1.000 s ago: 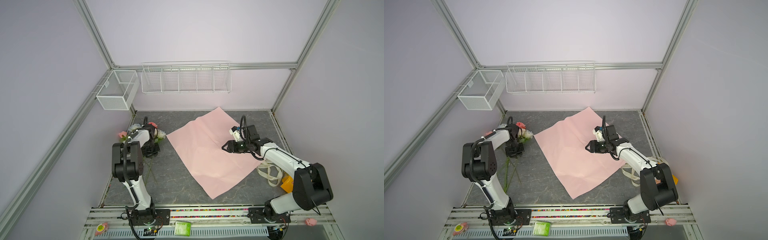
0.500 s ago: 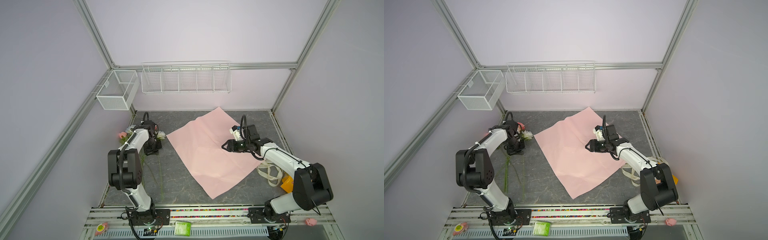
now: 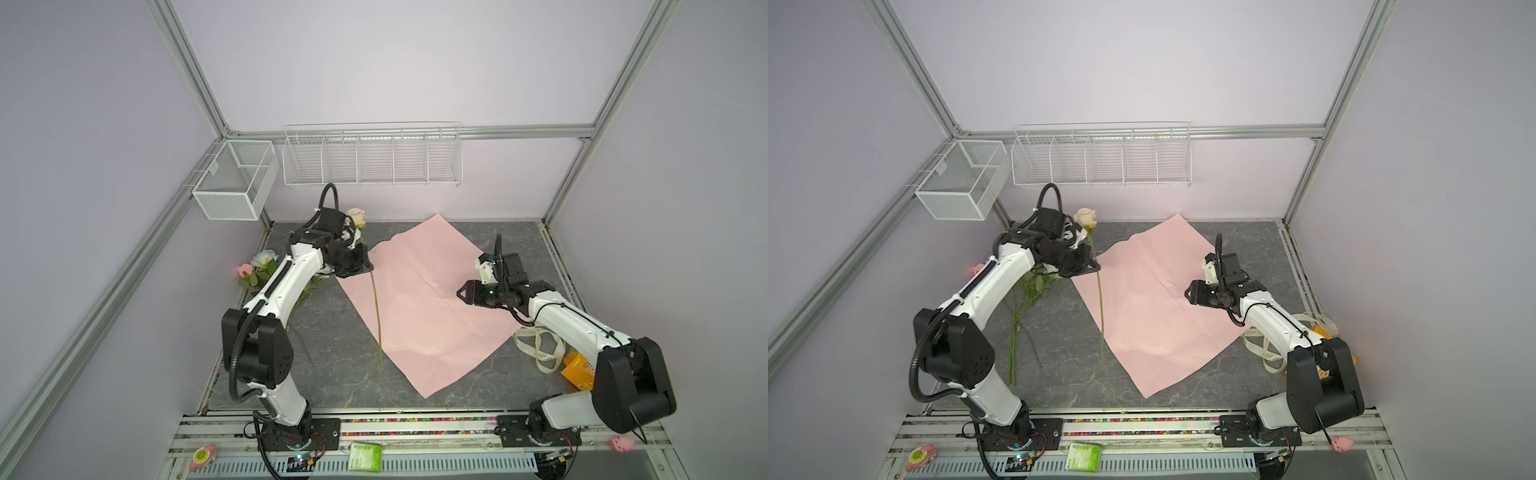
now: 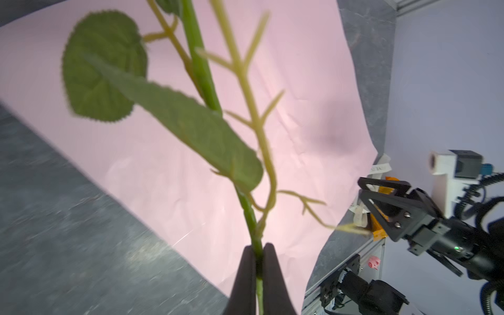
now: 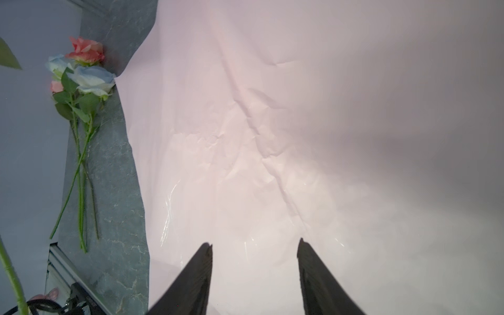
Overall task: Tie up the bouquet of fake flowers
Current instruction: 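Lift the cream rose with the left gripper and carry it onto the paper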
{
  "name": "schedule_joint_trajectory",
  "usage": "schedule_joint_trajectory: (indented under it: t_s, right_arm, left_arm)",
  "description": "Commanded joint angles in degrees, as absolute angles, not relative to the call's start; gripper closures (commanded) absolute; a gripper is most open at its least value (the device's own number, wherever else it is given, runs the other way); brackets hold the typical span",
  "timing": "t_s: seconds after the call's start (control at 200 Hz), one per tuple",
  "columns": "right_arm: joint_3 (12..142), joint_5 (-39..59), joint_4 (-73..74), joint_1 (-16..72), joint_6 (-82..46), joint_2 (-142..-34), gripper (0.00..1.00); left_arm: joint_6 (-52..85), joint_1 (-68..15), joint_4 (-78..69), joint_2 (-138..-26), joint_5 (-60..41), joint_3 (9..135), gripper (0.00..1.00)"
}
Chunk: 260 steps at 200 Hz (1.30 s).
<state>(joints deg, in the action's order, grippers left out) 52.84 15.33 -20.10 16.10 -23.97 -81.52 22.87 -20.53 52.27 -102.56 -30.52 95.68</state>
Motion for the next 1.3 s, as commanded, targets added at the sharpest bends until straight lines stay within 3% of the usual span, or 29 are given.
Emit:
schedule_joint_trajectory:
  t_s: [0.0,0.335,0.525,1.295]
  right_arm:
    - [50.84,14.56,-20.80,13.66,-26.22,-80.07,0.46]
    - [47.43,15.17,-21.69,7.47,-26.51,-76.21,0.46]
    - [46.29,15.20,-22.28,7.08,-25.80,-76.23,0.46]
    - [46.58,15.69,-23.98,6.68,-25.40,-77.49,0.46]
  left_arm:
    - [26.54,-26.24,51.60,-113.06,-35.36,106.47,1.00]
    - [33.46,-35.39,59.10,-147.20,-31.48,150.50,1.00]
    - [39.68,-36.62,47.92,-151.73,-32.48,149.04,1.00]
    - [33.85,-42.60,43.54,-157.72,-24.97,151.27,0.98]
